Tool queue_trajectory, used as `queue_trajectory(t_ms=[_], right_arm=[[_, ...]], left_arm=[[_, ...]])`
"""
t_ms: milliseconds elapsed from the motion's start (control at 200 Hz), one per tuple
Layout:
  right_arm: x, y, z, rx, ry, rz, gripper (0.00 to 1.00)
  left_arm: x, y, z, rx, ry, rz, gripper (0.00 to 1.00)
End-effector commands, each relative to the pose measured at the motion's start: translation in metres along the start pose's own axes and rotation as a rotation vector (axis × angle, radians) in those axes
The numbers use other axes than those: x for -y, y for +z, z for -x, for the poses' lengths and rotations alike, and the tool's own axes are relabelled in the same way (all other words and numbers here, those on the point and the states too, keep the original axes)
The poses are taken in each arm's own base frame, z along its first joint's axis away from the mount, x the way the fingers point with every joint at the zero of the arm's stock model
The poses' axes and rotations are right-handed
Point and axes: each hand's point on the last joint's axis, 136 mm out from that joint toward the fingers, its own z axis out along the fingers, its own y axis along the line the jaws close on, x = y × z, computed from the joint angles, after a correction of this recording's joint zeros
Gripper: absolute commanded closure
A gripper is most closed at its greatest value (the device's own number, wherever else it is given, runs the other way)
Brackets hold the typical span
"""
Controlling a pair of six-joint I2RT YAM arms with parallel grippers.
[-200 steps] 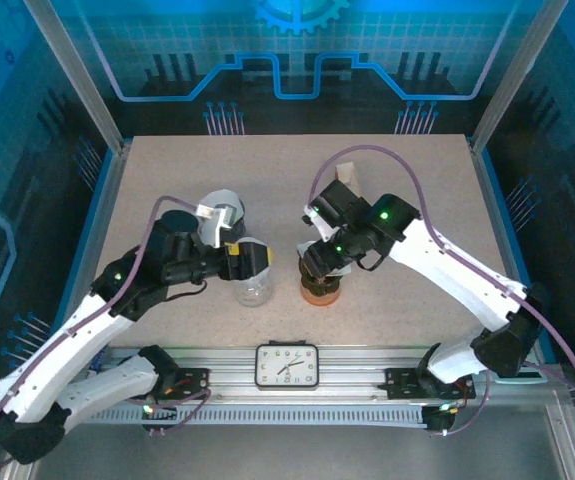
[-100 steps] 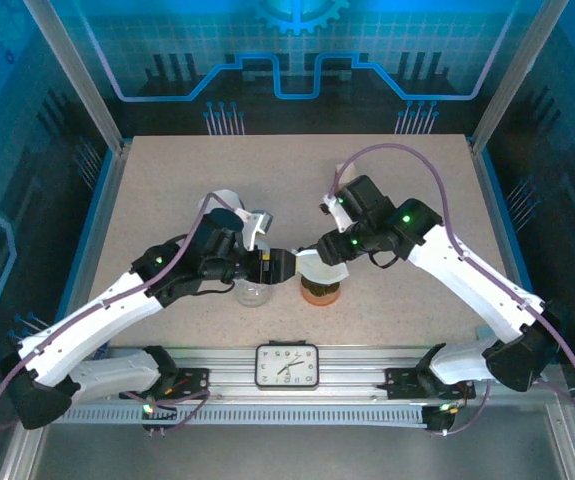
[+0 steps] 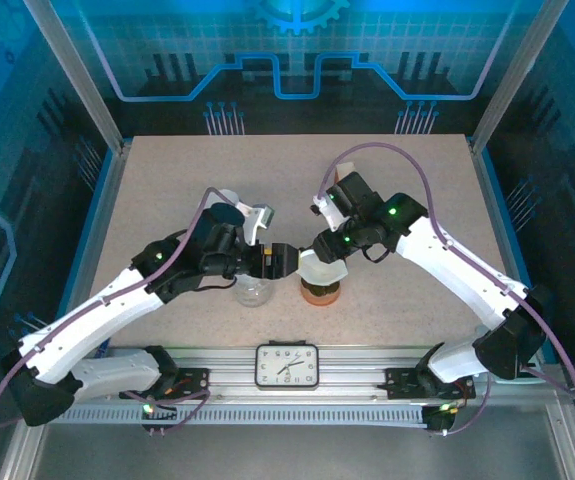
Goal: Place the coffee filter in the dripper
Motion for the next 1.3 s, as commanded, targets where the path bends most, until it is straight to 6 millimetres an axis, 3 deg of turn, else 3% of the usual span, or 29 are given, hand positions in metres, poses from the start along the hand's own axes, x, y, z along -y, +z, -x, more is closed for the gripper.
queue_trajectory(t_ms=[0,235,560,725,976,1296], right_arm=[[0.000,-0.012,0.012,0.054,-0.010,0.003,0.49],[0.000,-0.011,0.006,0.035,-0.013,0.012,0.51],[0.002,-0.001,0.000,0.036,0.016,0.000,0.85],[0.007,0.002,-0.001,0.039,0.009,-0.047,0.97],[0.012,0.010,-0.007,0.018,-0.019,-0.120,1.00],[0.013,0.017,-0.009,0.018,-0.025,-0.166,1.00]], left_arm=[[0.006,-0.005,0.002,-0.001,0.005,-0.002,0.17],[0.010,-0.006,0.001,-0.023,0.026,-0.012,0.15],[0.008,0.005,-0.006,-0.083,0.002,-0.007,0.16],[0.005,0.016,-0.009,-0.094,-0.037,-0.009,0.20],[0.003,0.038,-0.014,-0.128,-0.084,0.012,0.32],[-0.012,0.049,-0.021,-0.165,-0.118,0.124,0.45]])
